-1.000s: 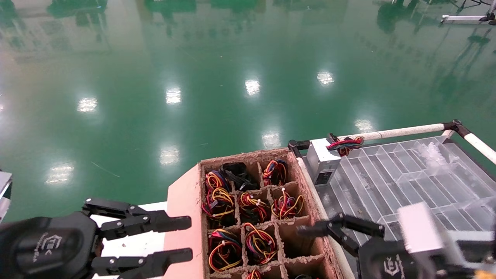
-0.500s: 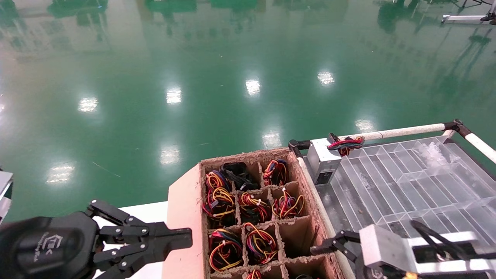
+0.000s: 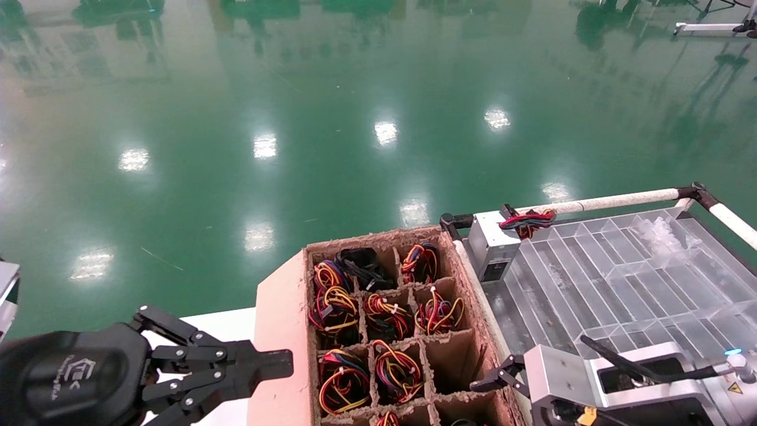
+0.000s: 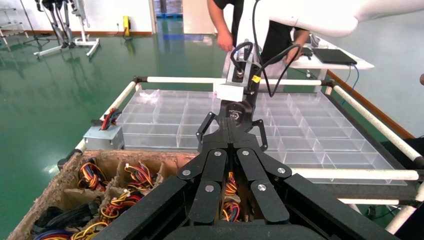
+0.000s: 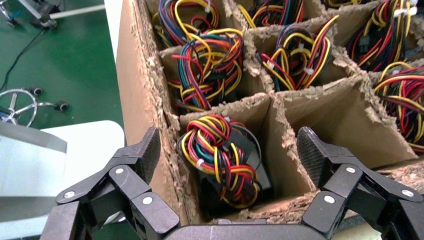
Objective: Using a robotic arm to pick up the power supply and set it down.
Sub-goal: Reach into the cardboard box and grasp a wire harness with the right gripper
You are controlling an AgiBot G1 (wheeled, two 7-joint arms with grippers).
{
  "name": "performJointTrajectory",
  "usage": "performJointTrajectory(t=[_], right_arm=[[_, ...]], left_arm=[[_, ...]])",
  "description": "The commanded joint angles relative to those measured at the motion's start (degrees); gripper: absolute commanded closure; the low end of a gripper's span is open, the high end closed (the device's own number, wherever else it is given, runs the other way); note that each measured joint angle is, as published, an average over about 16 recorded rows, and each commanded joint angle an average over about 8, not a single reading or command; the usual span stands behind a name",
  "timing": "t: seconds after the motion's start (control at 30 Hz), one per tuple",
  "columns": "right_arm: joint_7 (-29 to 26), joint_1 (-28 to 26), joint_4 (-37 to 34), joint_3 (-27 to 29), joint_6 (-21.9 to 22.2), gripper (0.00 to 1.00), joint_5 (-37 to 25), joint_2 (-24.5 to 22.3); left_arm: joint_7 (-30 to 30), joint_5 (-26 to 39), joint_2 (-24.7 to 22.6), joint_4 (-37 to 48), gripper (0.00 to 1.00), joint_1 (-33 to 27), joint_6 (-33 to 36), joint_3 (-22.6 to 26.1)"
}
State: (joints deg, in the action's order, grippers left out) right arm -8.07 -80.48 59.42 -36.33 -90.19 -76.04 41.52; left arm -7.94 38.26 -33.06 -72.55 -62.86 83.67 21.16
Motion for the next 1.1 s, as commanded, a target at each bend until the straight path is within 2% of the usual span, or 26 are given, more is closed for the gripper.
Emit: performJointTrajectory(t=[0.03, 0.3, 0.83, 1.0, 1.07, 1.1], right_arm=[[0.18, -0.88, -0.51, -0.95, -0.06, 0.87, -0.15, 0.03], [0.96, -2.63, -2.74, -4.14, 0.07, 0.90, 0.05, 0.20], [2.12, -4.61, -5.93, -8.21, 0.51, 0.85, 0.83, 0.61], [2.43, -4.93, -6.53, -9.06, 0.78, 0.90, 1.02, 0.90], [2.57, -5.13, -6.75, -9.32, 0.81, 0.94, 1.15, 0.99], [2.63, -5.24, -6.86, -9.43, 0.79, 0.95, 1.22, 1.00]], left_arm=[[0.00, 0.00, 0.00, 0.00, 1.00, 0.00, 0.00, 0.00], [0.00, 0.00, 0.00, 0.00, 1.00, 0.00, 0.00, 0.01], [0.01, -0.01, 0.01, 0.00, 1.00, 0.00, -0.01, 0.01], [0.01, -0.01, 0.01, 0.00, 0.99, 0.00, -0.01, 0.02], [0.01, -0.01, 0.01, 0.00, 0.91, 0.00, -0.01, 0.02], [0.01, -0.01, 0.01, 0.00, 0.81, 0.00, -0.01, 0.02]])
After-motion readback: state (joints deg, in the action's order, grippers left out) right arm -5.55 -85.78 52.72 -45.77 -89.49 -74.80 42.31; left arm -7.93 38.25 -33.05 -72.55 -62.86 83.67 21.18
